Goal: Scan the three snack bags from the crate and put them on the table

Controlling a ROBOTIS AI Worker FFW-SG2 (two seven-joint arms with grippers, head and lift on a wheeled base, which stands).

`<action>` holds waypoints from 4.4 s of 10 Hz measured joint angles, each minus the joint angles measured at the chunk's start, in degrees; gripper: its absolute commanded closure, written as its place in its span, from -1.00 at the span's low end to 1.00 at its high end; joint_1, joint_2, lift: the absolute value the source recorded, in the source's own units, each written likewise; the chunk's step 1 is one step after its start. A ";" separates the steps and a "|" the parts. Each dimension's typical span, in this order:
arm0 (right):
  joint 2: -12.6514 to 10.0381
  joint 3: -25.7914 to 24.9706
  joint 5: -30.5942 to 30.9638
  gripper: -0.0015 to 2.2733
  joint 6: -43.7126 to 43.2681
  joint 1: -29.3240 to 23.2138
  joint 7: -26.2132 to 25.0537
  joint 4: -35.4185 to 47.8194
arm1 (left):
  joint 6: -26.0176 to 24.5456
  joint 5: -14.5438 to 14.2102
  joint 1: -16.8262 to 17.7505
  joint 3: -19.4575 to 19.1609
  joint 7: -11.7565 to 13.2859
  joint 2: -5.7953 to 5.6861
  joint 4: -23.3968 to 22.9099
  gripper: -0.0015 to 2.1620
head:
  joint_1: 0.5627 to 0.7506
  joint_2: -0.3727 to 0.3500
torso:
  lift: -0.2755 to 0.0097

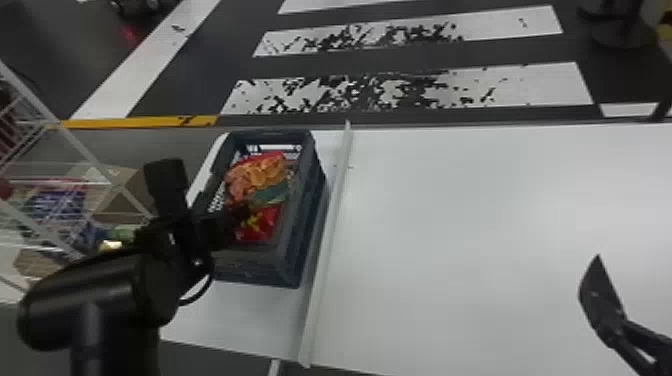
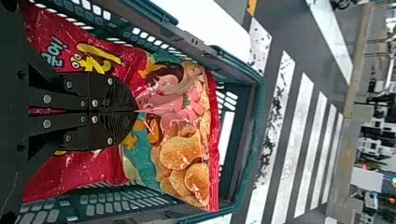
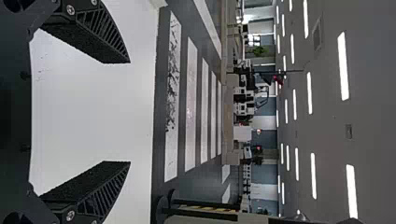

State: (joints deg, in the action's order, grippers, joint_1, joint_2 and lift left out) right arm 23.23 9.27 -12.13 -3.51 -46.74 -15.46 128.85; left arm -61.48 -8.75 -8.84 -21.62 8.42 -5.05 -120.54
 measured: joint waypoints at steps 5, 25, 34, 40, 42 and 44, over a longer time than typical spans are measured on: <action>-0.20 0.49 0.29 -0.90 -4.05 -0.75 -2.57 0.13 | 12.00 -3.68 -5.66 -1.44 -0.42 1.23 -4.45 0.96 | 0.41 0.73 | 0.28; -0.50 0.20 1.10 -0.93 -7.63 0.89 -4.22 1.58 | 16.94 14.28 -13.14 34.65 14.19 4.65 -15.36 0.96 | 0.41 -0.62 | 0.28; -1.25 -1.78 0.01 -0.93 -2.98 2.17 -2.74 5.97 | 39.85 17.04 -6.29 55.20 9.43 5.05 20.61 -1.00 | 0.41 -0.94 | 0.28; -1.01 -3.82 -0.46 -0.93 -1.32 2.26 -2.56 6.66 | 44.48 16.48 -10.41 48.26 9.14 5.06 9.50 -0.97 | 0.41 -0.94 | 0.28; -1.14 -5.42 -2.88 -0.93 2.55 2.67 -0.71 6.76 | 44.62 14.74 -14.46 40.02 8.91 5.04 2.00 -0.97 | 0.41 -0.94 | 0.28; -1.40 -5.60 -1.14 -0.91 5.94 3.13 0.34 6.15 | 46.52 10.26 -19.18 30.59 8.02 4.41 -5.67 -0.97 | 0.41 -0.57 | 0.28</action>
State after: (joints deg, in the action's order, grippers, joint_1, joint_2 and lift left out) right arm 21.84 3.67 -13.27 2.43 -43.61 -15.12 135.00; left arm -14.97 1.51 -28.01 8.97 16.44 -0.64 -126.21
